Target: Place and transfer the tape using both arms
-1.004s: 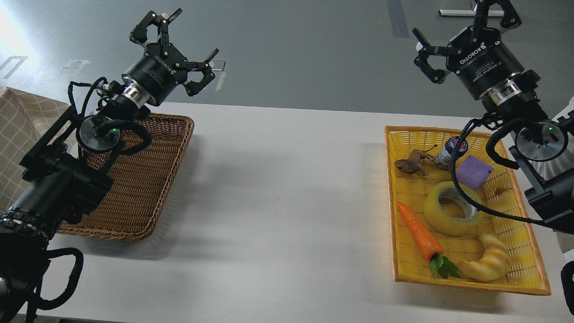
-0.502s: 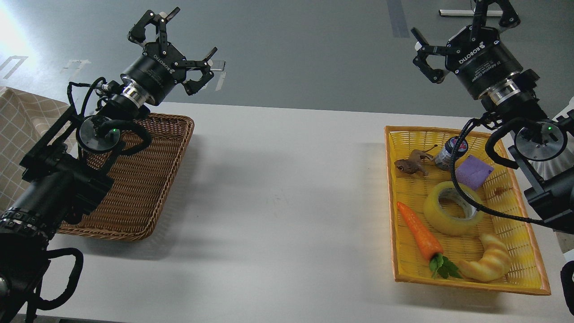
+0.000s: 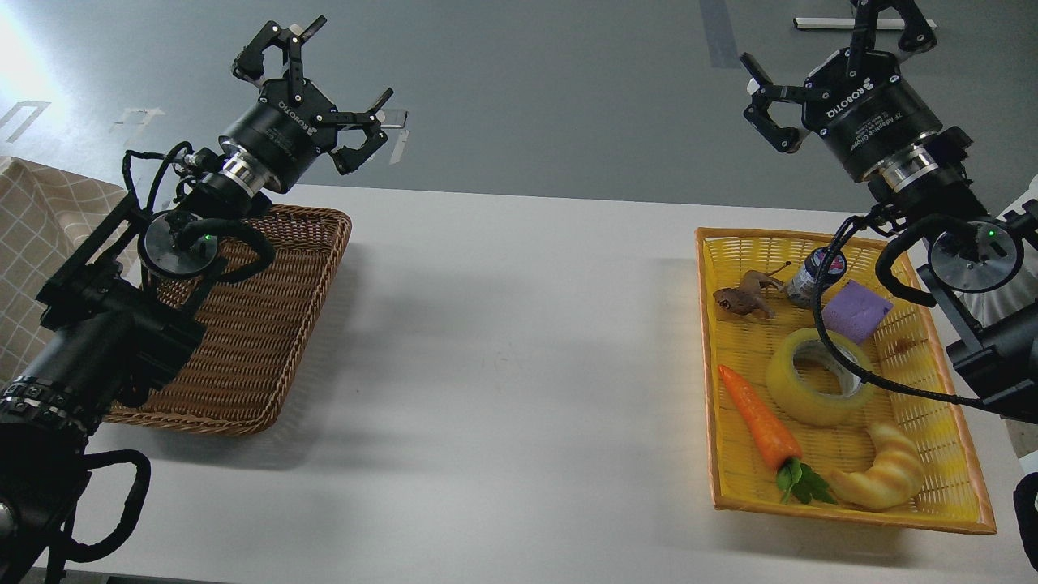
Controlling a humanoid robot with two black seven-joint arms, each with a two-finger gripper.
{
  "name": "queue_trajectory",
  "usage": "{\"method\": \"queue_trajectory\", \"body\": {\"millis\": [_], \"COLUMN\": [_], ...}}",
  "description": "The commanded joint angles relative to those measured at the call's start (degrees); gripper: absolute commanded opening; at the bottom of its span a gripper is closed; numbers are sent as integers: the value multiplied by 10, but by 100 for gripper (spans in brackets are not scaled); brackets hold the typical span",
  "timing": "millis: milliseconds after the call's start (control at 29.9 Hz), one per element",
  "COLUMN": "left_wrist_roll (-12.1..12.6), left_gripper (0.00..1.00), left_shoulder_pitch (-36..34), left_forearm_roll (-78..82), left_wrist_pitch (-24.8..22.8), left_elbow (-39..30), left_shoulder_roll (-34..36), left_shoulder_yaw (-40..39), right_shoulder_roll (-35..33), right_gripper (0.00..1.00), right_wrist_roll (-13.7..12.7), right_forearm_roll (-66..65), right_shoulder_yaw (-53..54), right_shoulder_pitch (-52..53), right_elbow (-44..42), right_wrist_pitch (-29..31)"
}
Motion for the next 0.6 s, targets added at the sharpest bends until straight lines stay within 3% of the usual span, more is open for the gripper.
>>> {"method": "queue_trajectory", "body": {"millis": [0, 234, 569], "left_wrist_roll": [0, 0, 0], "left_gripper": [98, 98, 98], "left_shoulder_pitch": [0, 0, -2], "left_forearm_roll": [0, 1, 1], "left_wrist_pitch": [0, 0, 0], "left_elbow": [0, 0, 0], "left_shoulder_roll": [0, 0, 0], "left_shoulder_yaw": [0, 1, 2], "right_shoulder_roll": [-6, -31, -87], "right_gripper": [100, 100, 100], "right_wrist_roll": [-3, -4, -4], "right_forearm_roll": [-5, -49, -242], "right_shoulder_yaw": [-1, -6, -73], "right_shoulder_pitch": [0, 3, 40], "right_elbow": [0, 1, 6], "right_wrist_pitch": [0, 0, 0]}}
